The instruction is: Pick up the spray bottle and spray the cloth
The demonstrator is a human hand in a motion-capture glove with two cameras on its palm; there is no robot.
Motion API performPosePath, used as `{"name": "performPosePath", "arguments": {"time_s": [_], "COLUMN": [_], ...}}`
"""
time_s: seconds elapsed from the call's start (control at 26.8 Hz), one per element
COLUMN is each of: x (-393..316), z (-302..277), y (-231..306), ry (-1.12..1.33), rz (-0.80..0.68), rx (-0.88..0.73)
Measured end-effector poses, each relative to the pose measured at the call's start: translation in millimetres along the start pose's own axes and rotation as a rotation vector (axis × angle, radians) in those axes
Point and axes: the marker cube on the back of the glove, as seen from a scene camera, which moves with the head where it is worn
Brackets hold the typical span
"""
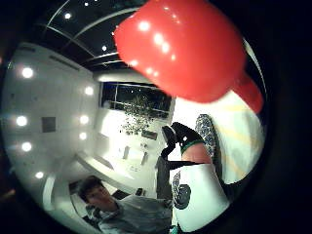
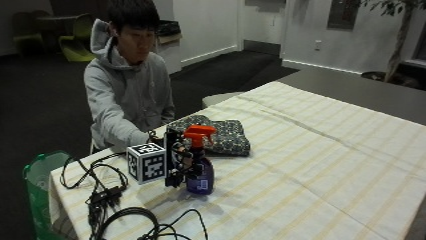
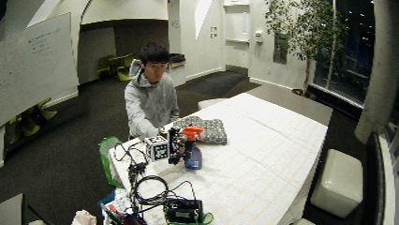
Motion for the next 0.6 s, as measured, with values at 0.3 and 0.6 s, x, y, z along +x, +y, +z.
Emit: {"name": "performPosePath", "arguments": {"time_s": [0.3,0.6], "x": [0.7,1.2], "z": [5.5,7.5], "y": [-14.9,-26.8], "ry": [-0.007,0.036], "rz": [-0.027,-0.012], "rx": [0.034,0.073]}}
